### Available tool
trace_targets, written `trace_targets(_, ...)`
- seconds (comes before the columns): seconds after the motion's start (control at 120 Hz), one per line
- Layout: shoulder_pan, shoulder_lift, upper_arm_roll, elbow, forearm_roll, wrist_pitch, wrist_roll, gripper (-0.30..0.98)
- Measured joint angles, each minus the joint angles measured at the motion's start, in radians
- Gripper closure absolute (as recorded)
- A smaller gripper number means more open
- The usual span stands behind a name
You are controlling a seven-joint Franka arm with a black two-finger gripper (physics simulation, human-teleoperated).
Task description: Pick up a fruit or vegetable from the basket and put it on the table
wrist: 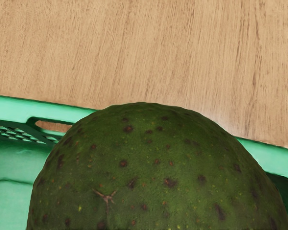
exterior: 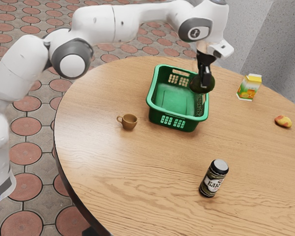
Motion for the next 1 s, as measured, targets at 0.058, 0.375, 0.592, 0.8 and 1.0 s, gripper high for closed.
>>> trace_targets(0.058,-0.053,0.008,-0.019,0.077,0.022,-0.009,-0.005,0.3)
trace_targets(0.375,-0.275,-0.29,-0.046,-0.422,0.053,-0.016,-0.086,0.32)
trace_targets(0.592,-0.292,-0.346,-0.049,-0.622,0.021,0.004,-0.165,0.34)
trace_targets(0.8,-0.29,-0.345,-0.047,-0.639,-0.01,0.02,-0.216,0.1)
trace_targets(1.0,-0.289,-0.341,-0.044,-0.639,-0.028,0.03,-0.25,0.03)
